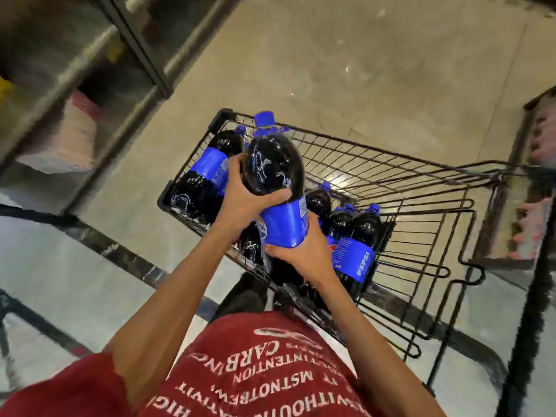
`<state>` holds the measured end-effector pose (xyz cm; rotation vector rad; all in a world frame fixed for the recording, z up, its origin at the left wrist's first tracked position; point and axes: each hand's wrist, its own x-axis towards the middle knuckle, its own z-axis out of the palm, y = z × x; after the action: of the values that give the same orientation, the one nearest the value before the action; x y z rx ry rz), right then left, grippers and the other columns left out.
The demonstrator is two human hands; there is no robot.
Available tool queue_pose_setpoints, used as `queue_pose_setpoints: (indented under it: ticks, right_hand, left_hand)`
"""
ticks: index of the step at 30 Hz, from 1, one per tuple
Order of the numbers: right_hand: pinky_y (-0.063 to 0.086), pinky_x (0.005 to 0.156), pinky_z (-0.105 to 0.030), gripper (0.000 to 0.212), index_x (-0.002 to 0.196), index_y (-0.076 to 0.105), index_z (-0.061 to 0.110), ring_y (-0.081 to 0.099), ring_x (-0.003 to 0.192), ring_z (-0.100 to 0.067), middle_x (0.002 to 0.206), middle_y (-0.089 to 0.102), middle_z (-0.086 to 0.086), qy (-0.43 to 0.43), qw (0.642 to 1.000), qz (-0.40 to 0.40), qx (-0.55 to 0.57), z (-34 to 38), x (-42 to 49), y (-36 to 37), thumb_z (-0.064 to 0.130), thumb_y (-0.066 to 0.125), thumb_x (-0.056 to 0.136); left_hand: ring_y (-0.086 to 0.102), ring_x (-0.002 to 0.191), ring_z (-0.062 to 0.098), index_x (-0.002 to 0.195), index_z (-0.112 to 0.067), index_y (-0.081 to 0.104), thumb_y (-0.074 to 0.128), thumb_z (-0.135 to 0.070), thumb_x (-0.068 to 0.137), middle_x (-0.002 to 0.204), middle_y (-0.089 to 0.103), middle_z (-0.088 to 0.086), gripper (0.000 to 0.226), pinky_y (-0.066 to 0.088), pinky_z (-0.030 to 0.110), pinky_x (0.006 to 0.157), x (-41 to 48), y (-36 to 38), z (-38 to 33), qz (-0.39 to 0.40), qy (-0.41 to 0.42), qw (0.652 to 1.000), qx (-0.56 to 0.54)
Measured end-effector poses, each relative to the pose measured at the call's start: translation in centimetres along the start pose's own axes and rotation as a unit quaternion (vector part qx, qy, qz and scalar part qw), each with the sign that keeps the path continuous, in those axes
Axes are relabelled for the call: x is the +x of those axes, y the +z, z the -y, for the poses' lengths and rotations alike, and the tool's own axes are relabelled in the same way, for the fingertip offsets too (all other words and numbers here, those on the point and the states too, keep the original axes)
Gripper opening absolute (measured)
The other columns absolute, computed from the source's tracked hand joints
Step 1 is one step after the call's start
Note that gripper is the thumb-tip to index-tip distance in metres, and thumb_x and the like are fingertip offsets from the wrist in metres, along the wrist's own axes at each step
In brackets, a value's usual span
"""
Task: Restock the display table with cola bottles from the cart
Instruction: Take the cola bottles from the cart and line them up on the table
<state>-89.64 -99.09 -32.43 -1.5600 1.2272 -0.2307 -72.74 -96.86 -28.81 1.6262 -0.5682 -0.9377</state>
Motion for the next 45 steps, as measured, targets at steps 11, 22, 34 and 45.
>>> queue_pose_setpoints:
  ticks: [11, 22, 34, 45]
  right_hand:
    - [0.053, 0.086, -0.032, 0.080, 0.107, 0.042, 0.055, 0.060, 0.101, -0.003, 0.115, 0.061, 0.017, -0.198, 0.974, 0.102, -0.037, 10.5, -4.8, 4.3, 0.048, 0.092, 0.045]
    - [0.056, 0.080, -0.029, 0.082, 0.113, 0.047, 0.048, 0.064, 0.098, -0.002, 0.110, 0.063, 0.017, -0.331, 0.923, 0.189, -0.057, 19.0, -8.3, 15.7, 0.046, 0.094, 0.045]
    - [0.061, 0.080, -0.030, 0.088, 0.124, 0.045, 0.046, 0.064, 0.102, -0.003, 0.115, 0.062, 0.017, -0.375, 0.887, 0.267, -0.036, 27.2, -12.2, 31.8, 0.042, 0.096, 0.052]
    - [0.059, 0.079, -0.021, 0.096, 0.133, 0.045, 0.035, 0.063, 0.107, -0.001, 0.120, 0.062, 0.019, -0.375, 0.864, 0.333, -0.031, 32.4, -10.7, 42.7, 0.039, 0.099, 0.054]
  left_hand:
    - [0.064, 0.100, -0.009, 0.121, -0.017, 0.040, 0.092, -0.023, 0.045, 0.102, 0.068, -0.033, 0.092, 0.050, 0.013, 0.084, -10.5, -10.2, -7.6, -0.197, 0.134, 0.970, -0.053]
    - [0.061, 0.117, 0.000, 0.132, -0.015, 0.040, 0.090, -0.034, 0.048, 0.129, 0.059, -0.007, 0.099, 0.051, 0.017, 0.090, -17.3, -24.1, -9.6, -0.329, 0.207, 0.920, -0.050]
    - [0.059, 0.122, 0.007, 0.130, -0.024, 0.038, 0.090, -0.036, 0.051, 0.137, 0.052, -0.001, 0.096, 0.053, 0.021, 0.090, -21.5, -41.3, -9.0, -0.392, 0.230, 0.891, -0.019]
    - [0.060, 0.116, -0.003, 0.128, -0.025, 0.038, 0.089, -0.032, 0.049, 0.132, 0.053, -0.006, 0.094, 0.050, 0.015, 0.089, -20.5, -51.9, -8.7, -0.450, 0.226, 0.863, -0.024]
